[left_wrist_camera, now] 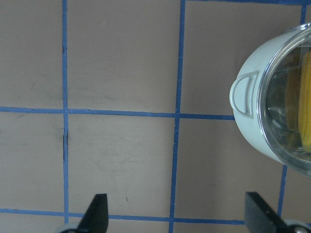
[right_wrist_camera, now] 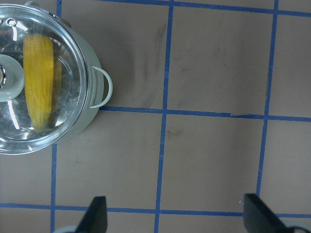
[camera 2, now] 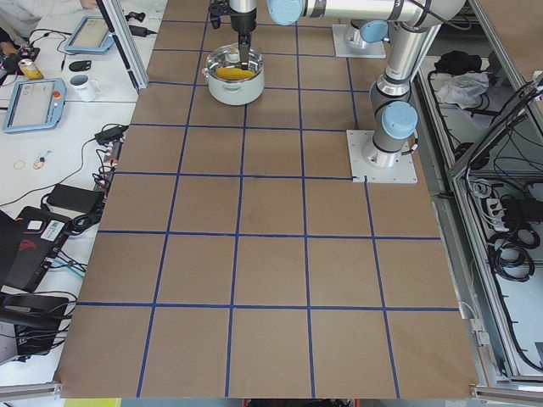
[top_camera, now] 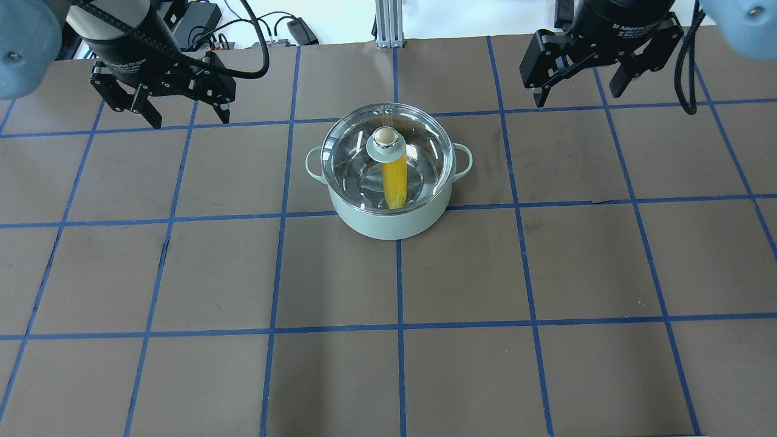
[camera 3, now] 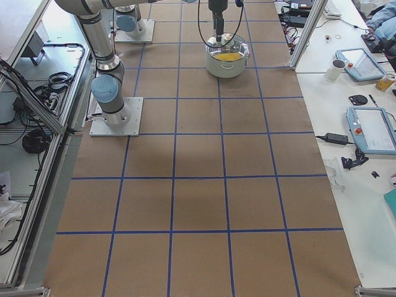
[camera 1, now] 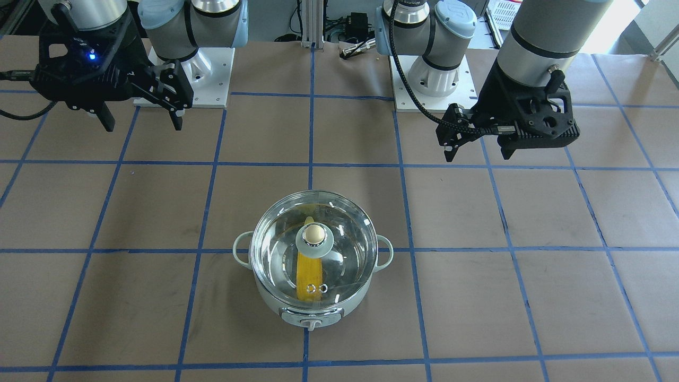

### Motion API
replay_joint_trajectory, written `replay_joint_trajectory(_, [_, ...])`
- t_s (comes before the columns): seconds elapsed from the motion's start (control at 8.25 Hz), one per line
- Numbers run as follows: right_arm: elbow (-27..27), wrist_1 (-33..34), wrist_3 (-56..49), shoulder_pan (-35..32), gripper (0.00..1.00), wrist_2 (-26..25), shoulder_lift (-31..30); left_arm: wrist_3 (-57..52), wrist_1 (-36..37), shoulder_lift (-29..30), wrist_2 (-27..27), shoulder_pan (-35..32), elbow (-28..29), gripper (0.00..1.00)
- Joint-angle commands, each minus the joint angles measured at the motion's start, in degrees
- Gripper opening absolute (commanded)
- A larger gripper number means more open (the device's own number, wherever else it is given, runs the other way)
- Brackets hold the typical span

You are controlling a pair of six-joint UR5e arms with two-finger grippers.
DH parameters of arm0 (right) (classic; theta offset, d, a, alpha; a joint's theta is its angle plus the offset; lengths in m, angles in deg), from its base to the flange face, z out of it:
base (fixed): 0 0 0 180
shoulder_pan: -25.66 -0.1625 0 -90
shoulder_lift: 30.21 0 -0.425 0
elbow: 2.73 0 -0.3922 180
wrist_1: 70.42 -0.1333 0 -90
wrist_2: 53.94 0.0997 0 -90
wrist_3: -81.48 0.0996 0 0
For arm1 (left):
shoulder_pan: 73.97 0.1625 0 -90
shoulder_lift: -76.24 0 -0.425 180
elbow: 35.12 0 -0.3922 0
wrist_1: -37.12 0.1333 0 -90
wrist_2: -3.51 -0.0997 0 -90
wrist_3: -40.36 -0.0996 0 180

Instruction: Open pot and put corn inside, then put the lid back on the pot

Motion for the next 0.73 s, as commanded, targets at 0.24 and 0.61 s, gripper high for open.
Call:
replay_joint_trajectory(0.24, [0.04,0.23,-0.22,0.26,1.00,0.17,-0.02,0.00,0.01,0.00,0.00,0.00,-0.06,1.00])
replay_joint_trajectory(0.61, [0.04,0.23,-0.22,0.26,1.00,0.09,-0.02,0.00,0.62,0.00,0.00,0.00,-0.15,1.00])
